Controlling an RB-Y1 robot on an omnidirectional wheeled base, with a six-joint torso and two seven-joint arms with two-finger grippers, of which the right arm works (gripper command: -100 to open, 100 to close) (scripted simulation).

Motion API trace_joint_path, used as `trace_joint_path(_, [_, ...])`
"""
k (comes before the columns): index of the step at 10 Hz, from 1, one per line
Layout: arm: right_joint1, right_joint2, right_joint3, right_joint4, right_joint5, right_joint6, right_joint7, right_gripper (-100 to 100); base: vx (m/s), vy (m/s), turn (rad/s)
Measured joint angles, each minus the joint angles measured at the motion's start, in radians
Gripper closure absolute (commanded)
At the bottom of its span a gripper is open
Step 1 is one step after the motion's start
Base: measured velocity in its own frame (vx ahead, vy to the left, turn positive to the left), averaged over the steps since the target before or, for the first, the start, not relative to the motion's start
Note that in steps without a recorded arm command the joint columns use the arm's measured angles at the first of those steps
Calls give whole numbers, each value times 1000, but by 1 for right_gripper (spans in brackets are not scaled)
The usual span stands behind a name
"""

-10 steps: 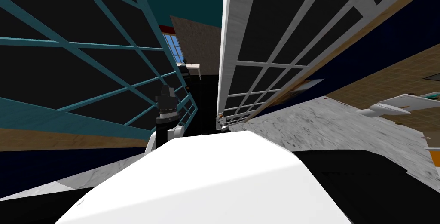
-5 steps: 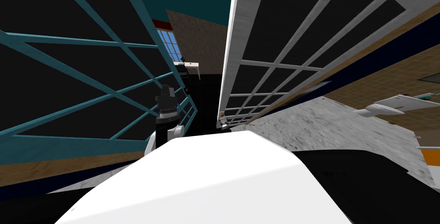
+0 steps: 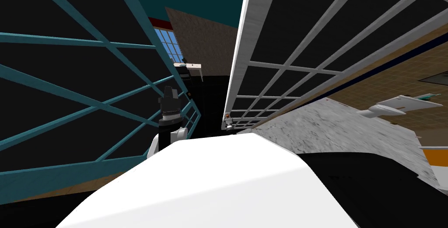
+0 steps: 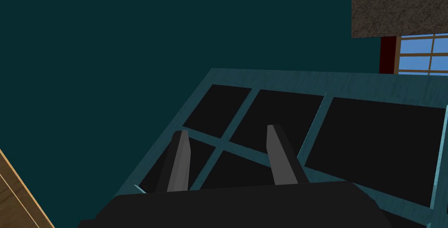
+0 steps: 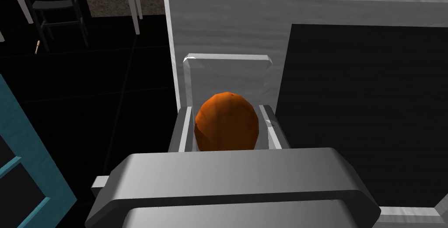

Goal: Push the door open

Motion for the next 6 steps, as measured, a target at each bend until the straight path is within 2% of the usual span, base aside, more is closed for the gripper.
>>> trace_joint_path(2, [-11,12,-20,16,-4,-6,5,100,104,65,-41])
trace_joint_path(4, [-4,16,-46,16,-9,-7,11,100,117,65,-50])
trace_joint_path(5, [-16,24,-53,45,-8,-21,2,100,94,41,-5])
trace_joint_path(6, [-16,22,-65,39,-12,-17,3,100,95,48,-42])
